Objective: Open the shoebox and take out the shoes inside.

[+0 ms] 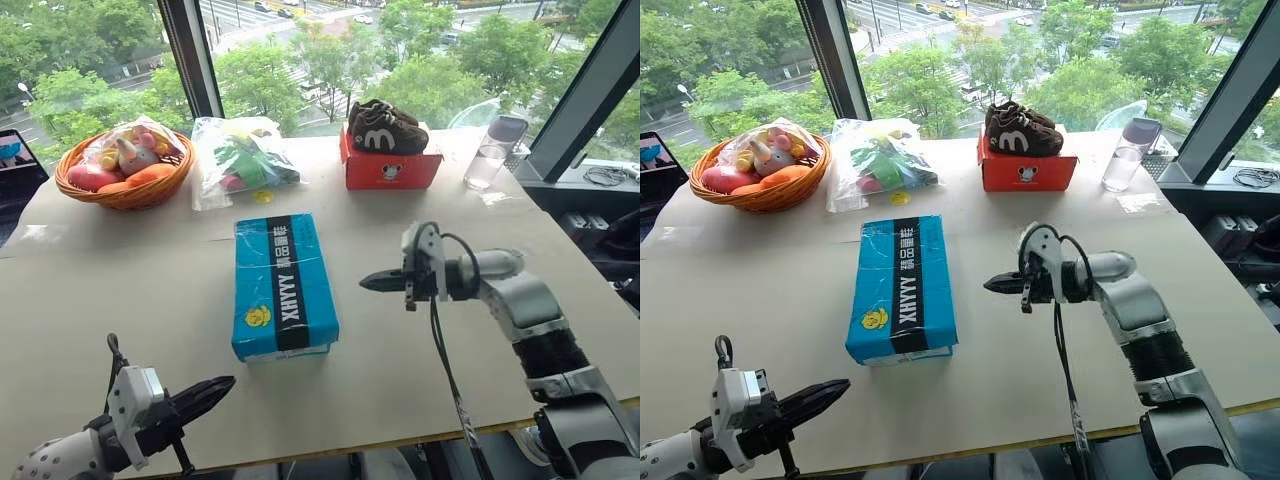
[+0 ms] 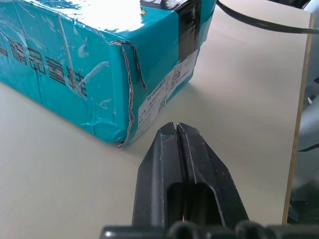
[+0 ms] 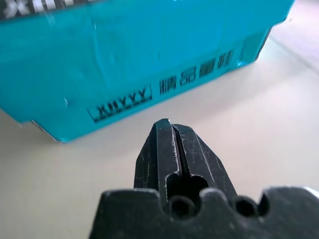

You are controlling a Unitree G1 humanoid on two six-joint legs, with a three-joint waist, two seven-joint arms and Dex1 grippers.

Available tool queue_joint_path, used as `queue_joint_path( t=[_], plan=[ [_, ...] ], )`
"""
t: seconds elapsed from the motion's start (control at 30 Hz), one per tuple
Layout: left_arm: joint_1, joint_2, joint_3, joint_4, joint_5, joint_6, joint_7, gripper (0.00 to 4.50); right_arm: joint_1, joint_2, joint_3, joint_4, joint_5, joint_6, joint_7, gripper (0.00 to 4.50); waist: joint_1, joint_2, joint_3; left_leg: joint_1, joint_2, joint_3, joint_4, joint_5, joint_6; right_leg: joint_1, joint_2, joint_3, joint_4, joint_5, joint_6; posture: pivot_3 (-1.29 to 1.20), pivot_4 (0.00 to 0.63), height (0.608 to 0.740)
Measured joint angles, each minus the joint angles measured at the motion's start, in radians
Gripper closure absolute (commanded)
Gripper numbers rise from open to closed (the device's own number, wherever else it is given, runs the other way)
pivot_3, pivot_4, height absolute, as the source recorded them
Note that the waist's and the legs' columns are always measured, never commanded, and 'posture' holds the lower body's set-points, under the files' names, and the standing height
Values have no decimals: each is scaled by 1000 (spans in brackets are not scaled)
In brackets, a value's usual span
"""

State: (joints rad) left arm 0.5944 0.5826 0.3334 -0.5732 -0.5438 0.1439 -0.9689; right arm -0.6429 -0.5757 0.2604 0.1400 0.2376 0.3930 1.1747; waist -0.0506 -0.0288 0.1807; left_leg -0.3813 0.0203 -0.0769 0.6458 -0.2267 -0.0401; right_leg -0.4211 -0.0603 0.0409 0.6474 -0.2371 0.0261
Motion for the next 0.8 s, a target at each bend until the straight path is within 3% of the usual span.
queue_joint_path(
  t=[0.23,0.8],
  plan=[
    [-7,4,-5,-7,-7,14,22,4459,5,135,153,-79,-111,-38,-64,4455,5,0,0,0,0,0,0,0,0,0,0,0,0,0,0,0,150,740],
    [-26,-7,-53,-22,-7,36,94,4459,-124,201,100,-148,-69,55,-104,4455,4,0,0,0,1,0,0,0,0,-1,1,0,0,1,-1,0,150,740]
  ],
)
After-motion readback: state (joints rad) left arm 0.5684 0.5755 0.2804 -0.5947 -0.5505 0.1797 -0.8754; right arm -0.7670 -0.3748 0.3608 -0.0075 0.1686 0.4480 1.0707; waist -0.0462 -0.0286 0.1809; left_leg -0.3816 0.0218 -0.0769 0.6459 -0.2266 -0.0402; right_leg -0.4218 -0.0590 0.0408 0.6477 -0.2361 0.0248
